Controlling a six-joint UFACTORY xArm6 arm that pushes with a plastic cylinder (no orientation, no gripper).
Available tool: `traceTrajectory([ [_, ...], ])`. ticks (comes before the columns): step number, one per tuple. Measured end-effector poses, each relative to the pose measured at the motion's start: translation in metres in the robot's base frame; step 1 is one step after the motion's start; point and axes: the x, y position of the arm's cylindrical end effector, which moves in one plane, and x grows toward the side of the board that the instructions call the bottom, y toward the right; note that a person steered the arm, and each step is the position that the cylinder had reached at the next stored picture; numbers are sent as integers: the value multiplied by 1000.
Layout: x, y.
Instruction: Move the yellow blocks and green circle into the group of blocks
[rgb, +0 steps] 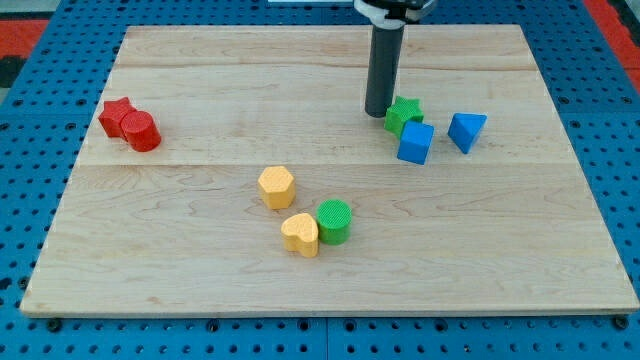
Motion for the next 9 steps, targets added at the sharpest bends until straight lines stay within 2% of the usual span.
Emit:
traceTrajectory([
  [1,0,-107],
  [2,67,-172],
  [3,121,-196],
  [4,127,-116],
  [6,78,-5],
  [7,94,3],
  [8,166,46],
  [9,214,-42],
])
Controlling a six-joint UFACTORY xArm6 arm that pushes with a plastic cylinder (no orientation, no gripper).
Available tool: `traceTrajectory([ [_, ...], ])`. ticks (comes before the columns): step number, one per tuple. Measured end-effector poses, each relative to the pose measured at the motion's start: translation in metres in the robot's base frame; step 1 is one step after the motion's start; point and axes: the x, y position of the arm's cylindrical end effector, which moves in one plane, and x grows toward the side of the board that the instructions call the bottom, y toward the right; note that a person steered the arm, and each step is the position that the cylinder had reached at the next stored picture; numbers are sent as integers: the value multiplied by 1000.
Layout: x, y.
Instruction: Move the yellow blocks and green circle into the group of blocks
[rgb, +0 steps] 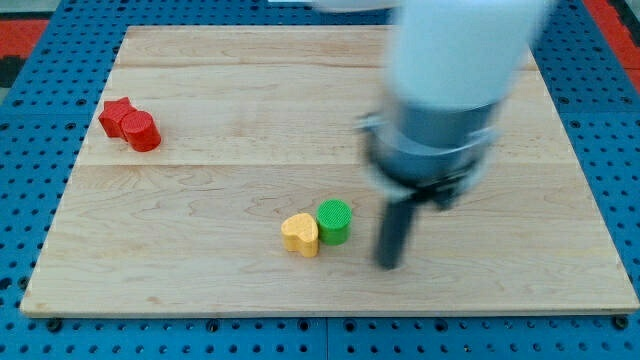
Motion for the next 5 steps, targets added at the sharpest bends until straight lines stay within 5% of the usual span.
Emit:
traceTrajectory([
  [1,-22,-64],
  [4,-109,48],
  [5,-100,31],
])
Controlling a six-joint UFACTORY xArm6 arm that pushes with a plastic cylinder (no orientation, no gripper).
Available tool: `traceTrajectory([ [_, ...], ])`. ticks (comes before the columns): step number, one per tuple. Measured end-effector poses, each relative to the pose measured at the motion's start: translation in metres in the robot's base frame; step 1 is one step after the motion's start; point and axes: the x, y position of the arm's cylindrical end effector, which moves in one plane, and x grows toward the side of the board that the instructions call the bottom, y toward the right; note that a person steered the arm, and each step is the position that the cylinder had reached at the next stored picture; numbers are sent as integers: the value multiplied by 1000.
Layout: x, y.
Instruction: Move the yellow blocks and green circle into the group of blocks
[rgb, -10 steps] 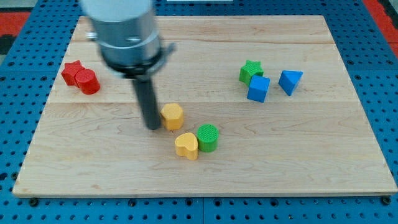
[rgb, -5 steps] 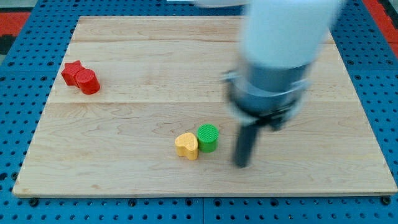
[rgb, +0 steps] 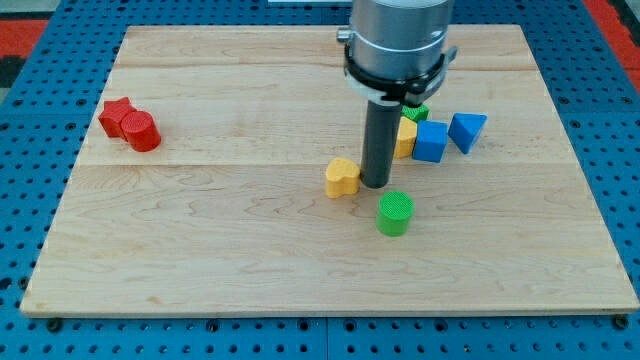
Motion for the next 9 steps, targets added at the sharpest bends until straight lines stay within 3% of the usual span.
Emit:
traceTrajectory([
  [2,34,-115],
  [3,-11,-132],
  [4,-46,-92],
  [5,-27,-139],
  [7,-82,-110],
  [8,-72,-15],
  [9,-54,3],
])
